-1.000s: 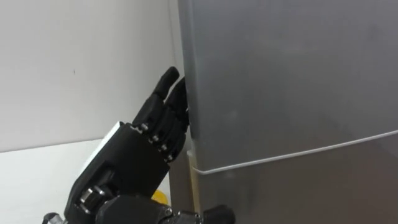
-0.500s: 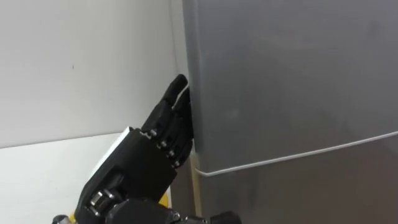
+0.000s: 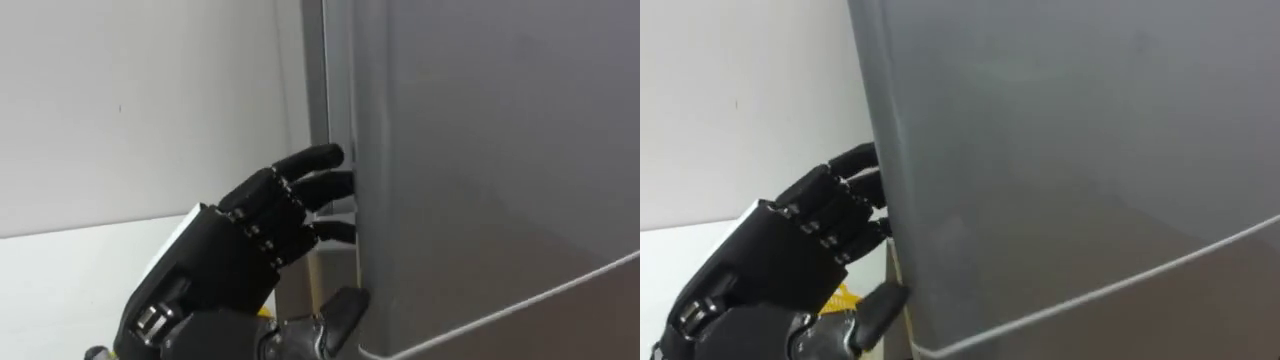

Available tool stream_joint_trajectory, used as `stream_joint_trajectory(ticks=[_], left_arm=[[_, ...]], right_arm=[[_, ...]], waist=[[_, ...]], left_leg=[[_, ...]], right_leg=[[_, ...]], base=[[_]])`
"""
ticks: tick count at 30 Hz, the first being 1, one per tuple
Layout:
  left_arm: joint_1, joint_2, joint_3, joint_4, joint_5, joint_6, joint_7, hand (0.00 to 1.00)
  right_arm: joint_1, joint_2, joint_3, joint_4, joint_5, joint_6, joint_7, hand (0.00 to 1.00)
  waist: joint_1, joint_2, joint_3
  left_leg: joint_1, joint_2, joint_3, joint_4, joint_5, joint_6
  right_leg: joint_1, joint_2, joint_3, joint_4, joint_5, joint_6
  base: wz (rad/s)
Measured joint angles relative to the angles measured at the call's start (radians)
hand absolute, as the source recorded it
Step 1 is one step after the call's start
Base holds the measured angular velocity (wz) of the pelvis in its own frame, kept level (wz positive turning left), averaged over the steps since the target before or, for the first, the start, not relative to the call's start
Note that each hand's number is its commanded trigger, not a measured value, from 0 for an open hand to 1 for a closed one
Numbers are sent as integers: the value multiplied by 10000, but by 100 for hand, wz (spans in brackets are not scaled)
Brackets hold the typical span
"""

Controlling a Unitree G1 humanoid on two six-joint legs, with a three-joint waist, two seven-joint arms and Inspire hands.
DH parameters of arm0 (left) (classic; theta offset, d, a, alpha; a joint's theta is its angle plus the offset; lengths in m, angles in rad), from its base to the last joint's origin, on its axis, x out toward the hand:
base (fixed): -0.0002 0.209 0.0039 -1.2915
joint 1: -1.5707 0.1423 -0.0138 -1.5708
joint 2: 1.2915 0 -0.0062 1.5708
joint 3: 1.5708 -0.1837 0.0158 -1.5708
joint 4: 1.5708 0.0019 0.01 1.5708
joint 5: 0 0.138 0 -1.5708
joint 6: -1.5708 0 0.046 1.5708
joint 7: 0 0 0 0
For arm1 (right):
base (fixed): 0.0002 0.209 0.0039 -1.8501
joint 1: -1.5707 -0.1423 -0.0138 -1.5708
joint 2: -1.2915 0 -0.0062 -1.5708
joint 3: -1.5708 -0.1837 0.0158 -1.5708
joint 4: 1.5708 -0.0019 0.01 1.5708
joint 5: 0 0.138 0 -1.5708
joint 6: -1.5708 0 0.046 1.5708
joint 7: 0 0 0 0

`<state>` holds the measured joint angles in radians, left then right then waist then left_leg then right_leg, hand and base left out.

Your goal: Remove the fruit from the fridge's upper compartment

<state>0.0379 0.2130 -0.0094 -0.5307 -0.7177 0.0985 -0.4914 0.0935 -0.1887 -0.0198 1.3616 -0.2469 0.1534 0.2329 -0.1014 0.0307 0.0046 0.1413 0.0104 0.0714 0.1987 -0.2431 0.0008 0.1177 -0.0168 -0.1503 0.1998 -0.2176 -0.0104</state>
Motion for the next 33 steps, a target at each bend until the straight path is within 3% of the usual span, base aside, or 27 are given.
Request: stream_joint_trajectory(ticks=[16,29,33], left_arm=[[-244,4,-1310,-253,-370,90,-1636,0],[-366,75,-1528,-252,-357,286,-2430,0],[-674,96,-1598,-252,-357,357,-2684,0]], right_arm=[[-37,2,-1,7,-212,0,98,0],[-191,0,-10,12,-211,1,80,0],[-242,-2,-7,14,-206,-1,44,0]], waist=[[-152,-14,-10],[-579,-10,-12],[-629,11,-24]], left_leg=[[80,17,92,-10,0,0],[90,133,359,-34,0,-1],[103,132,406,-27,-1,-1]], right_leg=[[-51,35,181,-1,3,0],[-129,115,509,21,36,-50],[-152,158,629,21,50,-72]], base=[[-2],[-8],[-9]])
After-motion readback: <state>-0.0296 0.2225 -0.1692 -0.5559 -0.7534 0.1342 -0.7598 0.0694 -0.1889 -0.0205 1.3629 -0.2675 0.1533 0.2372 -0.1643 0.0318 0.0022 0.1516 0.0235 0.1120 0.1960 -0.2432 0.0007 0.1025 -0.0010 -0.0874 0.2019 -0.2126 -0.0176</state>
